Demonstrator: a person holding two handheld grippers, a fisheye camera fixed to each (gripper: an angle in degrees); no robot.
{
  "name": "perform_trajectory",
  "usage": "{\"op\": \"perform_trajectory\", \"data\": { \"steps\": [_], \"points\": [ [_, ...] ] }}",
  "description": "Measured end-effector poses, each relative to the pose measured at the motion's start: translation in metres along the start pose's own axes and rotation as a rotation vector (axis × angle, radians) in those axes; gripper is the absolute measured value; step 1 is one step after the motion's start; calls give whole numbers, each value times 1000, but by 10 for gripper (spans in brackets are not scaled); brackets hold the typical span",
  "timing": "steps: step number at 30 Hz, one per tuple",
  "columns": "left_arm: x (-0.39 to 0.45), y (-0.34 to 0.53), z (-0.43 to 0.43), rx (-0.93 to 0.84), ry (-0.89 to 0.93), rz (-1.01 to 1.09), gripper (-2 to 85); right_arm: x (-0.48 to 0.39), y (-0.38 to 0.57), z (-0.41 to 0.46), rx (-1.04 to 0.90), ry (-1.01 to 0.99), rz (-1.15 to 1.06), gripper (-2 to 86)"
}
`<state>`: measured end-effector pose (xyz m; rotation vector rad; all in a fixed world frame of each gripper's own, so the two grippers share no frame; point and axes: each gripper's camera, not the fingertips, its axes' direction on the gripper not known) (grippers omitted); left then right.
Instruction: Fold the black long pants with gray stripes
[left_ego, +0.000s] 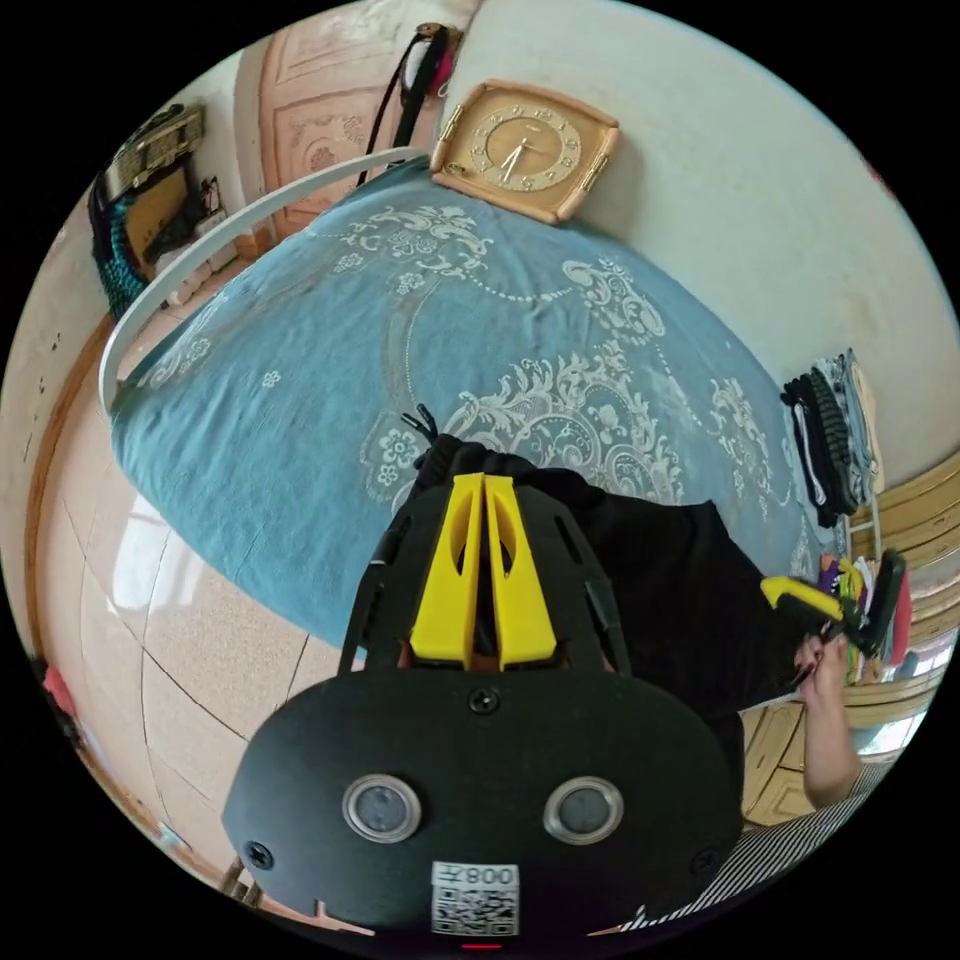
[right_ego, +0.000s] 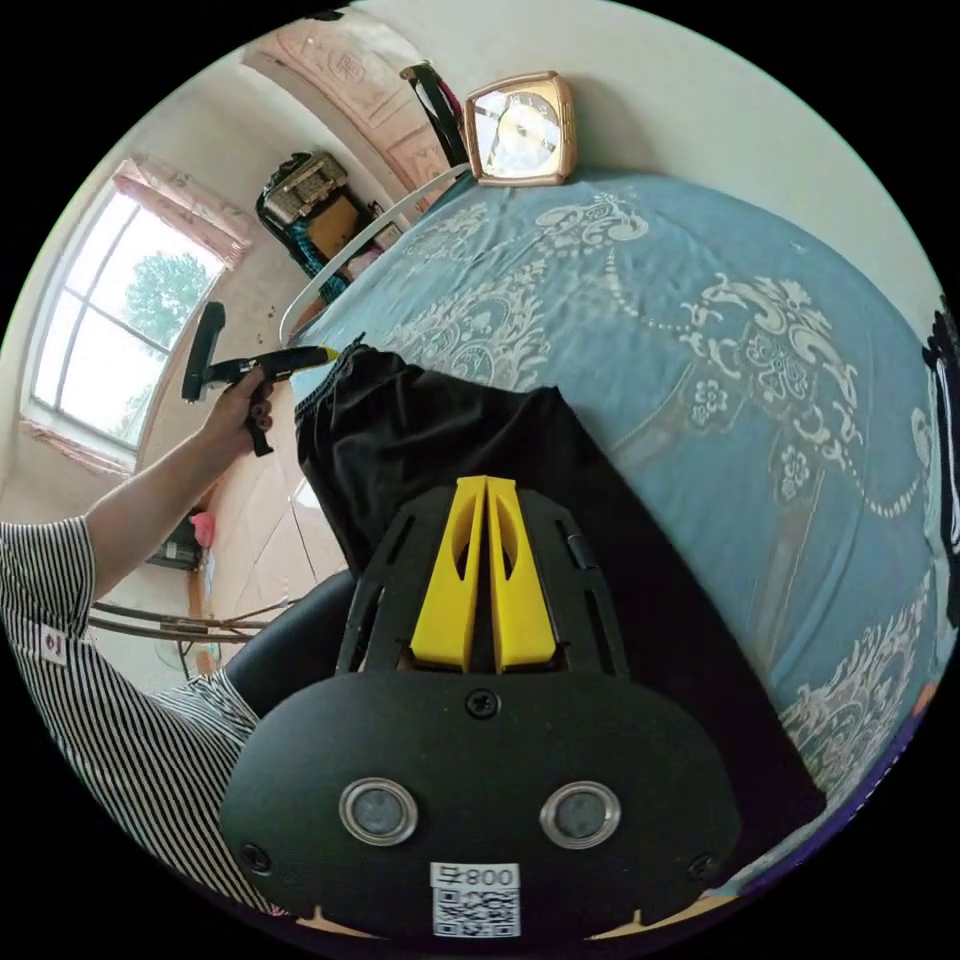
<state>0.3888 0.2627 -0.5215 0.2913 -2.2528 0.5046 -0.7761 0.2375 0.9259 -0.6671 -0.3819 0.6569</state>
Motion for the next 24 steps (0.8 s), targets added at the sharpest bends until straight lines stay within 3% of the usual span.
{"op": "perform_trajectory", "data": {
  "steps": [5, 8, 13, 19, 24],
  "points": [
    [26, 10, 26, -89, -133, 122, 1, 27, -49, 17, -66, 31, 39, 1],
    [27, 25, 25, -64, -110, 57, 1, 43, -43, 25, -118, 106, 72, 1],
    [47, 42, 25, -24, -31, -21, 1, 69, -13, -20, -61, 8, 189, 1],
    [122, 106, 13, -43, 74, 118, 1, 56, 76, -133, 83, -61, 135, 1],
    [181, 160, 57, -218, -36, 227, 1, 11, 187, -157, -88, -88, 91, 1]
  ]
}}
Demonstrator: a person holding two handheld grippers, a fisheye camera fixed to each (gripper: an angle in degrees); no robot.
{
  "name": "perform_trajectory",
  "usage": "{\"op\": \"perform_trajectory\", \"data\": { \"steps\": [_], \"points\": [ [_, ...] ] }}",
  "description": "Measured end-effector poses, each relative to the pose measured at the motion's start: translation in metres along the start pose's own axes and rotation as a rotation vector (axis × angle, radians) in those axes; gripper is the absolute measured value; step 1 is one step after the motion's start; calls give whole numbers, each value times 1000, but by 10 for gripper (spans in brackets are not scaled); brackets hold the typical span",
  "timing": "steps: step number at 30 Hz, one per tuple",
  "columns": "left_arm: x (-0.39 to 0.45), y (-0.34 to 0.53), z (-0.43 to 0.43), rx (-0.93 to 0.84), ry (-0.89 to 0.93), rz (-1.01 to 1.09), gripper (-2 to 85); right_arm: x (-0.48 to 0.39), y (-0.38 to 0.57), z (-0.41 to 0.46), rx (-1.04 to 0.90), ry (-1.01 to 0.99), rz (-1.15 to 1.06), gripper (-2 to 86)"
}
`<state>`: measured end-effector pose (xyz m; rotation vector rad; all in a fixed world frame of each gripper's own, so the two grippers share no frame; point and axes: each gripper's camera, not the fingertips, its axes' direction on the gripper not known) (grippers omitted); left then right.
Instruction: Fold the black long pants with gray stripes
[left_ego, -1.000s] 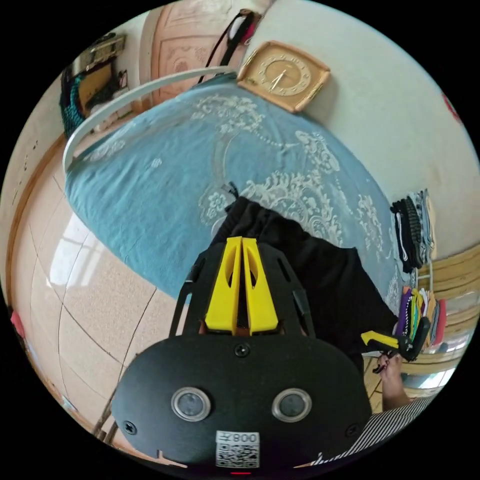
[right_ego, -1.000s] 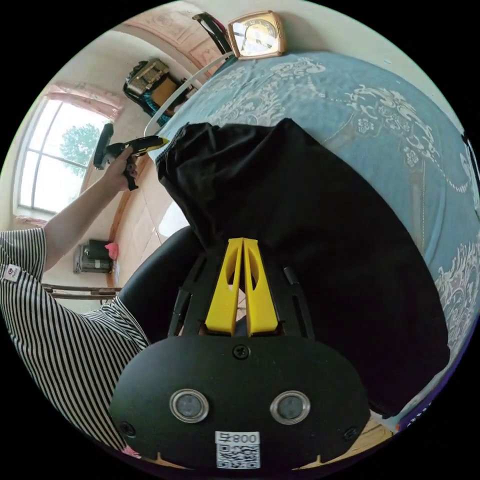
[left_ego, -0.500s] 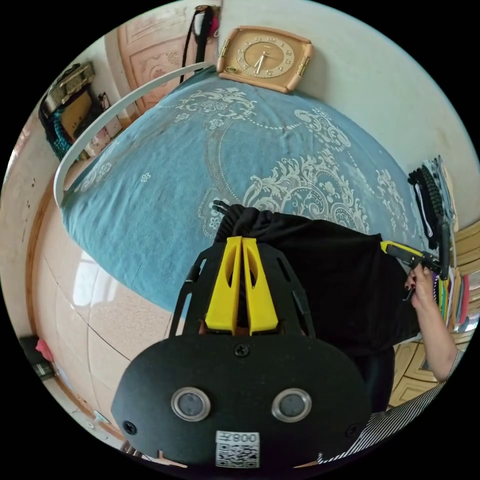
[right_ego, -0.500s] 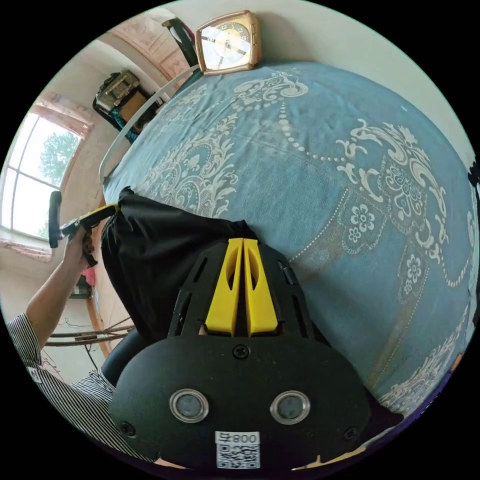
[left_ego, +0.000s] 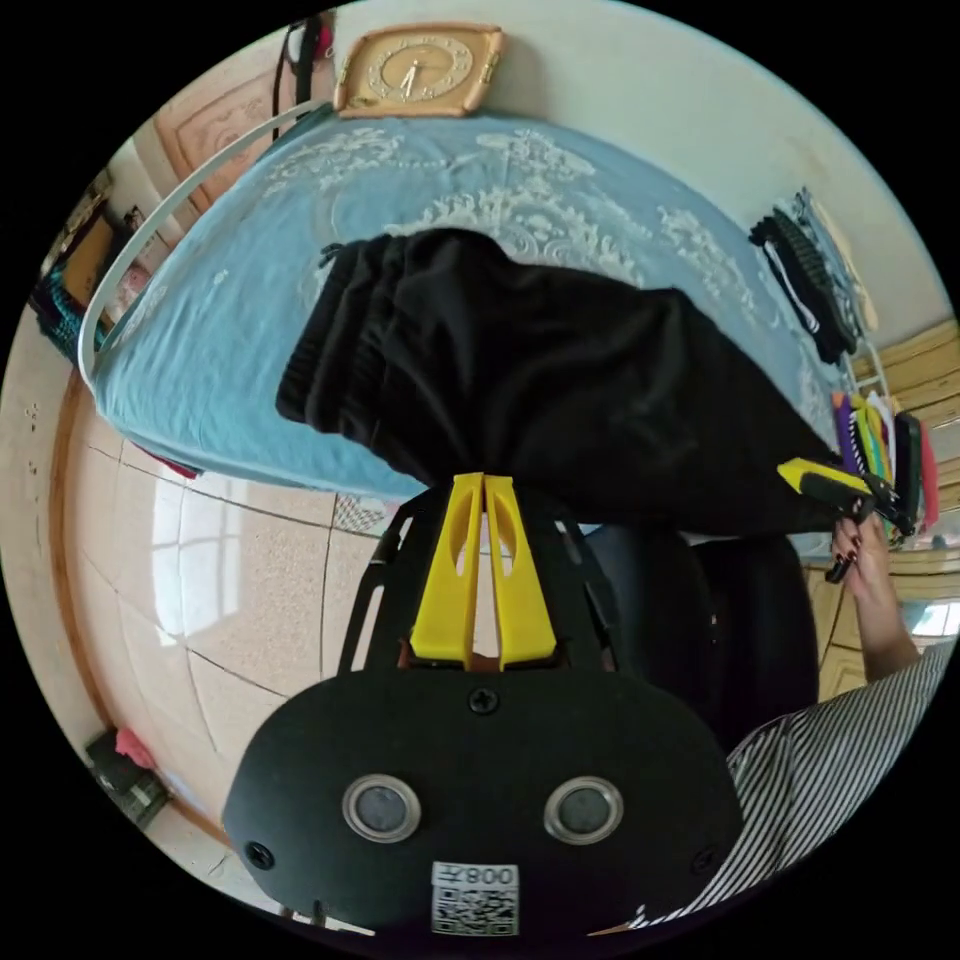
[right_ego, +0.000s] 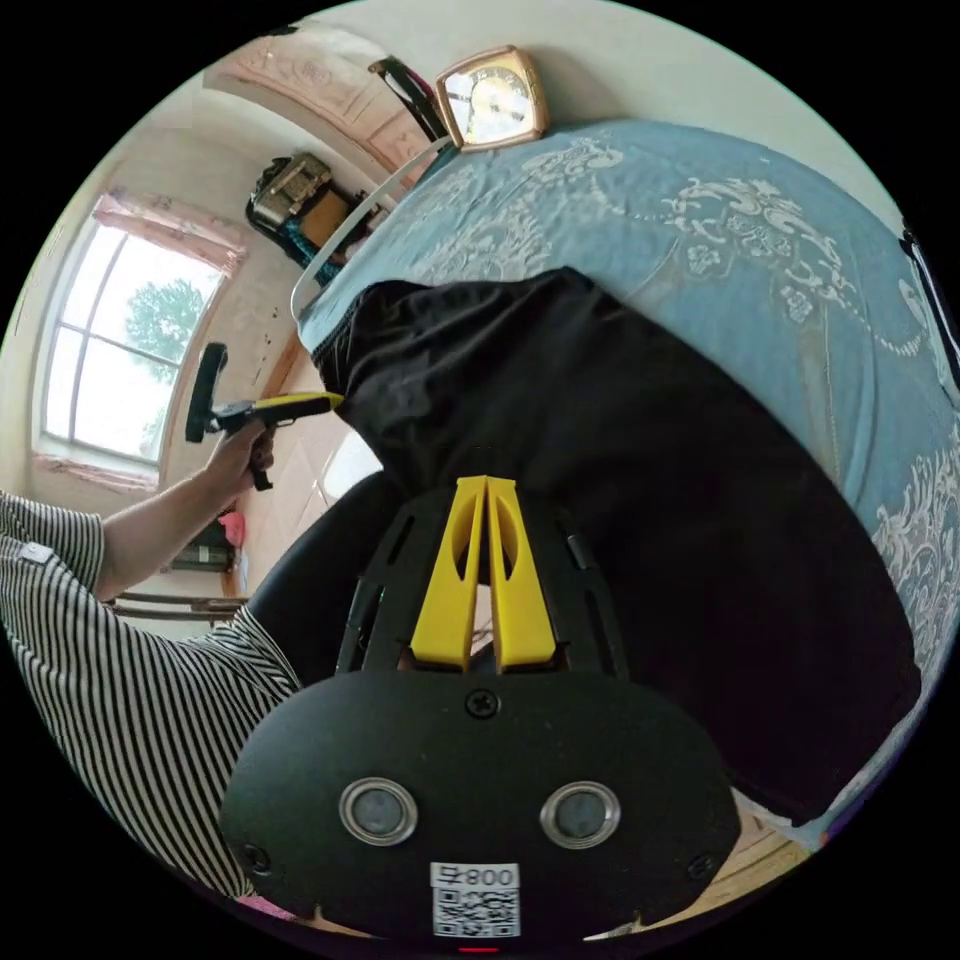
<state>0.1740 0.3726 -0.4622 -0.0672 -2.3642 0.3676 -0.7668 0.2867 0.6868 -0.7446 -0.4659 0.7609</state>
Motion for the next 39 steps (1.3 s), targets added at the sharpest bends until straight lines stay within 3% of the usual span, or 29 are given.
{"op": "perform_trajectory", "data": {
  "steps": [3, 10, 16, 21, 23, 27, 39],
  "points": [
    [29, -3, 15, -34, -38, 3, 1, -10, 34, 16, -143, 58, -21, 0],
    [127, -7, 5, 24, -34, 88, 0, -3, 76, -60, -62, 98, -20, 1],
    [250, -20, 38, 17, 140, 242, 0, 76, 190, -183, 203, 54, 270, 3],
    [394, -45, 75, -16, 157, 524, 0, 179, 358, -306, 531, 72, 676, 19],
    [469, -59, 96, -42, 200, 647, 1, 201, 398, -340, 576, 137, 766, 35],
    [576, -76, 126, -55, 285, 766, 2, 234, 454, -396, 553, 259, 863, 65],
    [887, -133, 249, -147, 420, 1081, 44, 277, 521, -461, 477, 301, 879, 74]
  ]
}}
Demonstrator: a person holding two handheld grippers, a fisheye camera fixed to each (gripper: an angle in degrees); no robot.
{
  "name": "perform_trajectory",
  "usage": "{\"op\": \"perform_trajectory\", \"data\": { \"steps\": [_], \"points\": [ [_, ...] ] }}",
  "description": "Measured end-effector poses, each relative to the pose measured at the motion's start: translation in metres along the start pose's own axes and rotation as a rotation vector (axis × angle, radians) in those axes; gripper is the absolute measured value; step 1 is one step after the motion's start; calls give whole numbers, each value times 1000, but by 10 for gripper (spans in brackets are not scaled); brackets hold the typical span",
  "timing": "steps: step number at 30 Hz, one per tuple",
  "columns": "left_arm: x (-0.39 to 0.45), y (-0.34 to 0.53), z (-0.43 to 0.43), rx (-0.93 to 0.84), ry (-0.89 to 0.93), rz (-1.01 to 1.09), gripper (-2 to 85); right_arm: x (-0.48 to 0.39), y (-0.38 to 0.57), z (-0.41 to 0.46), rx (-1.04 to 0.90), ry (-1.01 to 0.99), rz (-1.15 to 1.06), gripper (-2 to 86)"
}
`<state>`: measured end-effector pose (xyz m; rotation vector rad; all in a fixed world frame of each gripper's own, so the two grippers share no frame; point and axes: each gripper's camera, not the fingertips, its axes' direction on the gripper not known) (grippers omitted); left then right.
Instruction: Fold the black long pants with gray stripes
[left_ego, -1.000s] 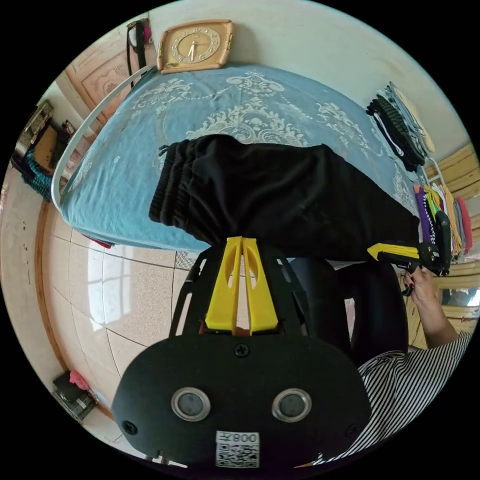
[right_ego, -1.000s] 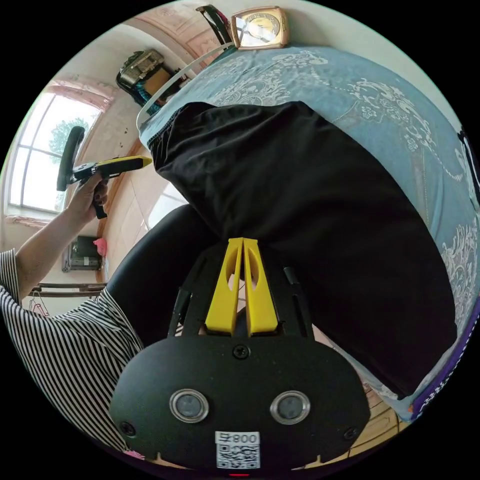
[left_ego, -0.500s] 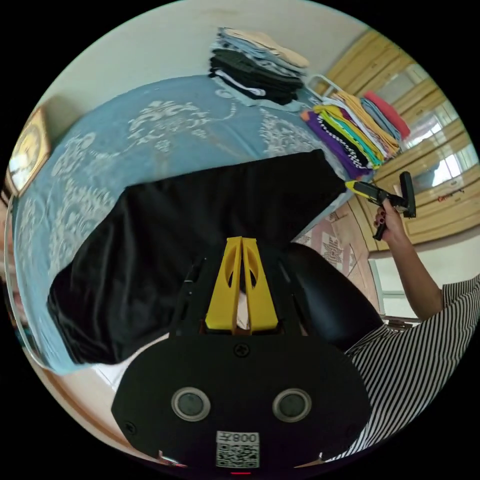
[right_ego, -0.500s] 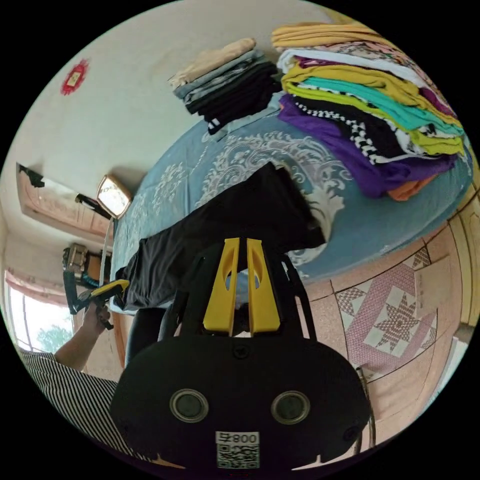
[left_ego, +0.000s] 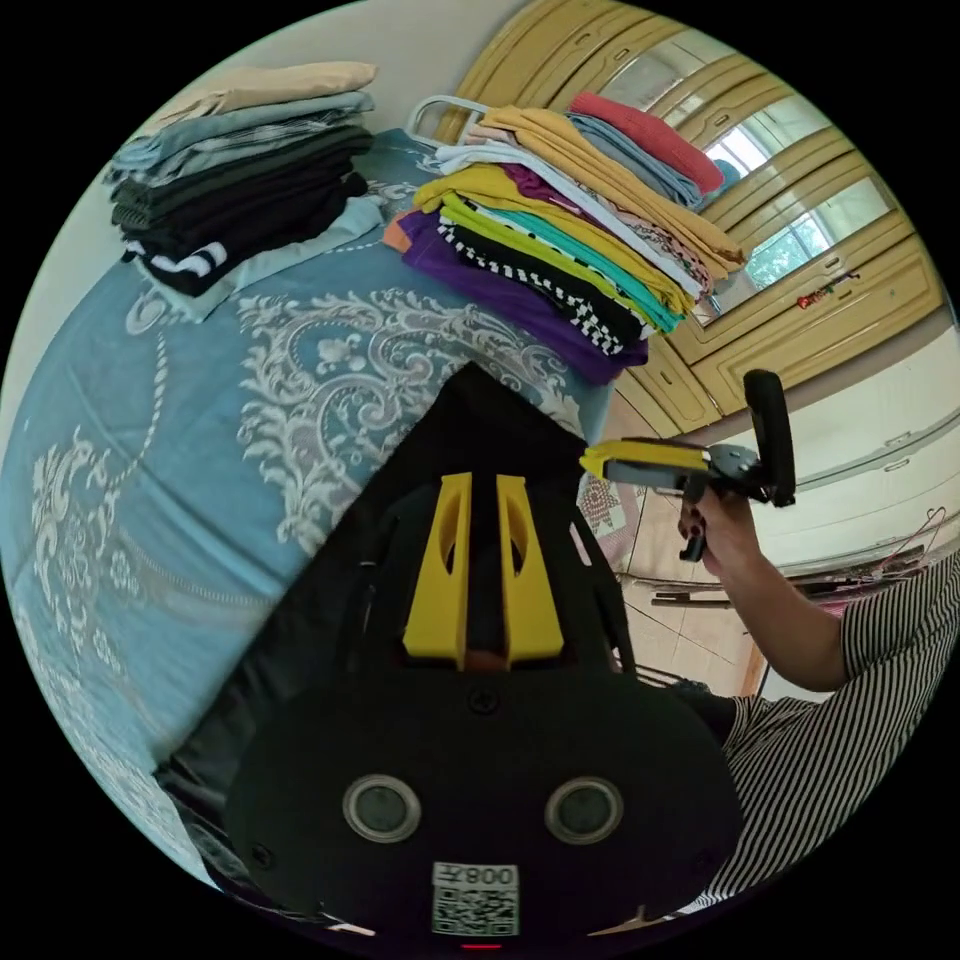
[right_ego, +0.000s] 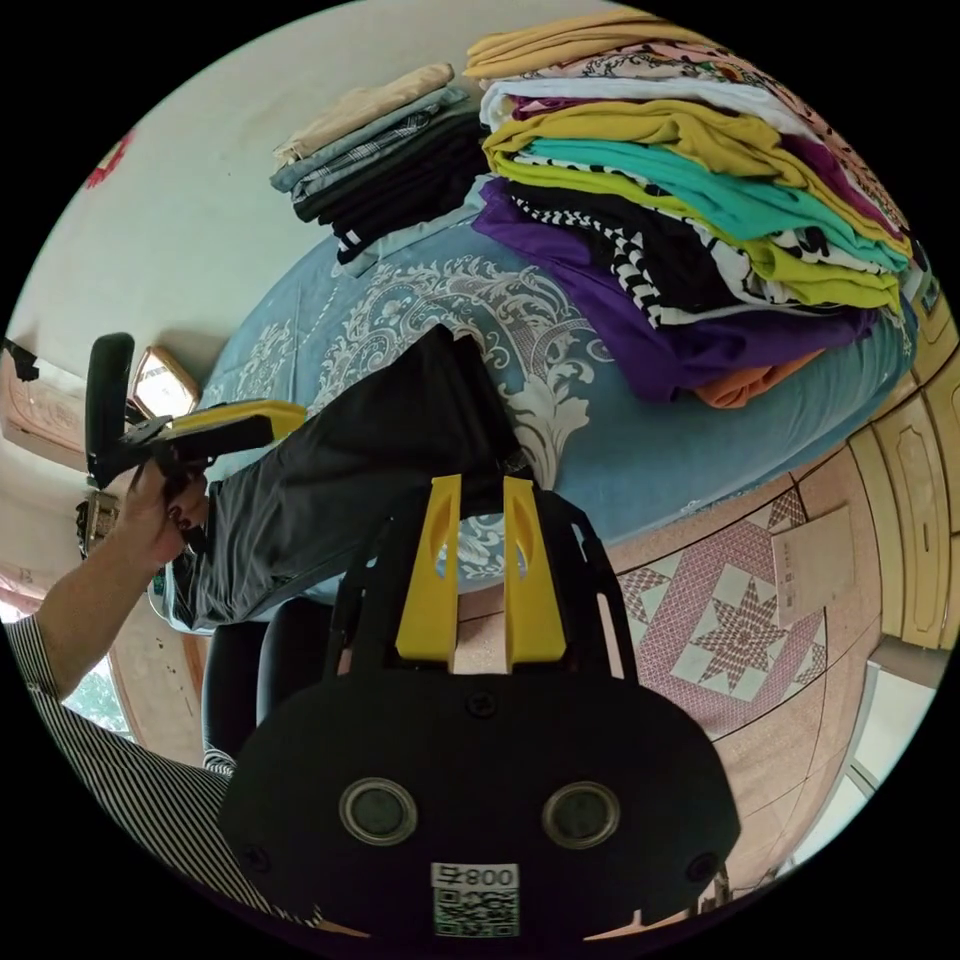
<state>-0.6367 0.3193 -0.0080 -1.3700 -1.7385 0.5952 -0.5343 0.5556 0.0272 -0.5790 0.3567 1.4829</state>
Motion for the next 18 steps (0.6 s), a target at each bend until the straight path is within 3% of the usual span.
{"op": "perform_trajectory", "data": {
  "steps": [8, 13, 18],
  "points": [
    [-13, -141, 105, -67, 1, 15, 54, 36, -11, -30, -36, -2, 7, 67],
    [-16, -184, 157, -142, -18, 39, 17, 56, -15, -52, -41, -22, -3, 47],
    [-15, -204, 170, -73, 43, 29, 5, 70, -15, -80, -26, -20, -26, 8]
  ]
}}
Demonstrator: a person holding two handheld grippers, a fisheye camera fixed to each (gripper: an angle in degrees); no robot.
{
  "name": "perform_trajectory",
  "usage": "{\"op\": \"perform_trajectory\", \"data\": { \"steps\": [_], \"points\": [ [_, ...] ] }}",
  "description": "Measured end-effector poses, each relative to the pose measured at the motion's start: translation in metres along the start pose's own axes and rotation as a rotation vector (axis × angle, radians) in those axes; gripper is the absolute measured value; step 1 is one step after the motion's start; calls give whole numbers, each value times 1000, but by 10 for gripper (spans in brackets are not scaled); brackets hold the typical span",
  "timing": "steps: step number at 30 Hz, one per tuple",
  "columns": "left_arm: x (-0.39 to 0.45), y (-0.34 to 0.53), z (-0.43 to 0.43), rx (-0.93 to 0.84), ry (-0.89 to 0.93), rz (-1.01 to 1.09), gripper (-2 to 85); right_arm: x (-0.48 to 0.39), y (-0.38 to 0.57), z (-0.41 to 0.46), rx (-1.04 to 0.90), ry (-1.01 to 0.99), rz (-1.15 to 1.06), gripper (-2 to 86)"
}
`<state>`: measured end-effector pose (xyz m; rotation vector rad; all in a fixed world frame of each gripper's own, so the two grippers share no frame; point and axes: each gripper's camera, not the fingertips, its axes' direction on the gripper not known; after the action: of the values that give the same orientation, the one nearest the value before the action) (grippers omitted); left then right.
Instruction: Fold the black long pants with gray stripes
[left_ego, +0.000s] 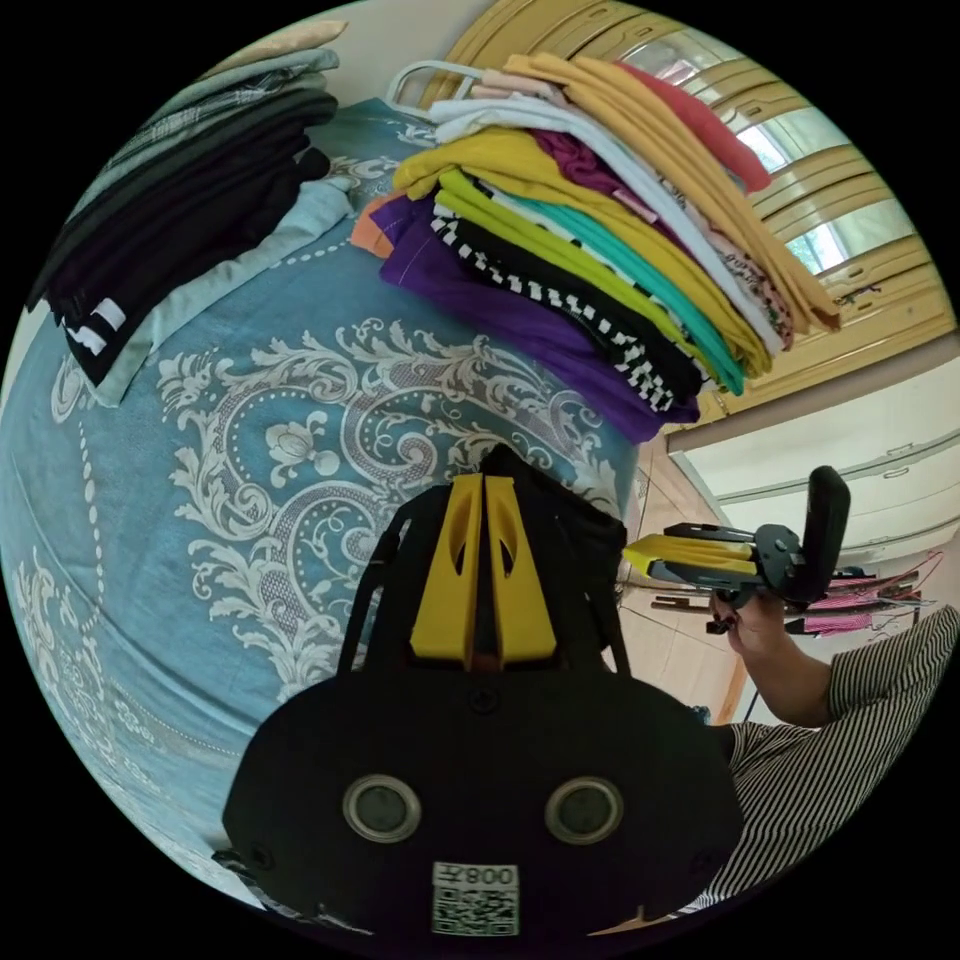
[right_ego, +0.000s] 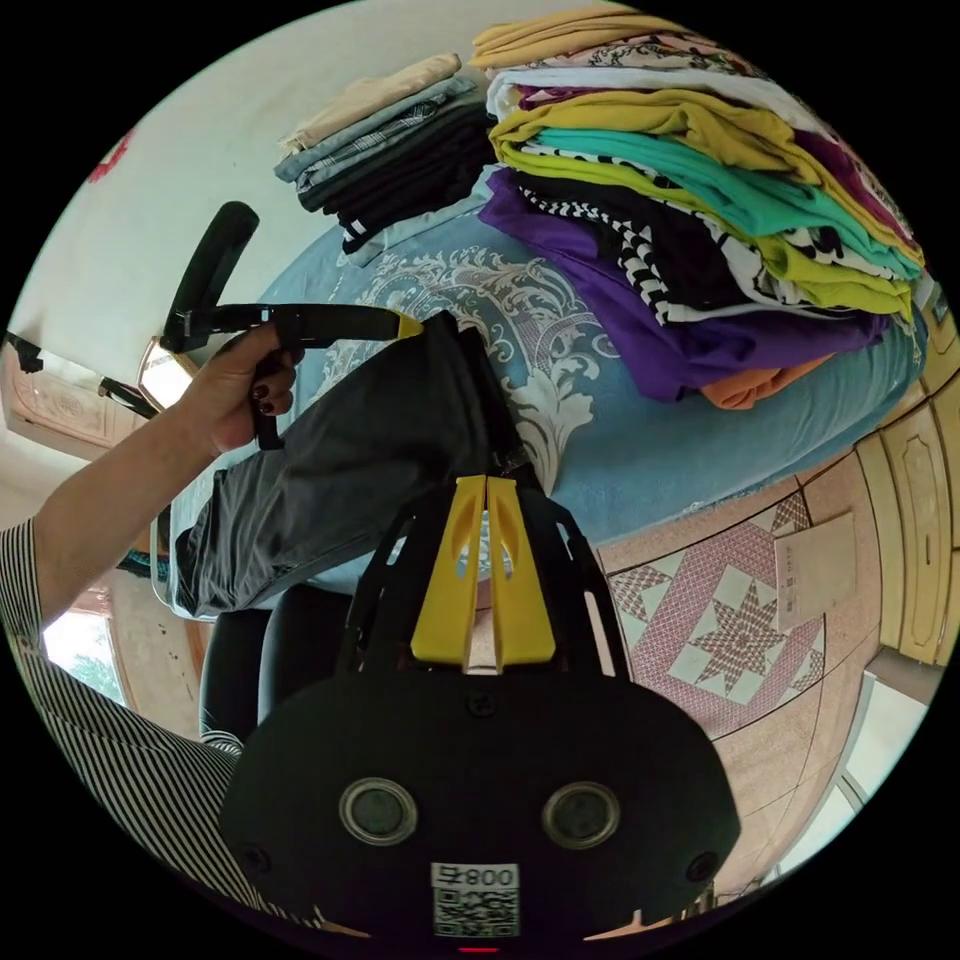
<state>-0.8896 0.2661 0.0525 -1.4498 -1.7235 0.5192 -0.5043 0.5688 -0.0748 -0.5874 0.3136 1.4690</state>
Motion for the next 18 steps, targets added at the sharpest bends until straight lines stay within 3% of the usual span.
{"op": "perform_trajectory", "data": {
  "steps": [6, 14, 18],
  "points": [
    [9, -25, 8, 58, 37, 48, 3, 19, 7, -40, 56, -51, -10, 1],
    [0, -59, 71, -60, -31, 39, 11, 60, 12, -26, -7, -89, 64, 8],
    [-4, -61, 67, 5, 13, 44, 30, 79, 21, -36, 41, -174, 130, 29]
  ]
}}
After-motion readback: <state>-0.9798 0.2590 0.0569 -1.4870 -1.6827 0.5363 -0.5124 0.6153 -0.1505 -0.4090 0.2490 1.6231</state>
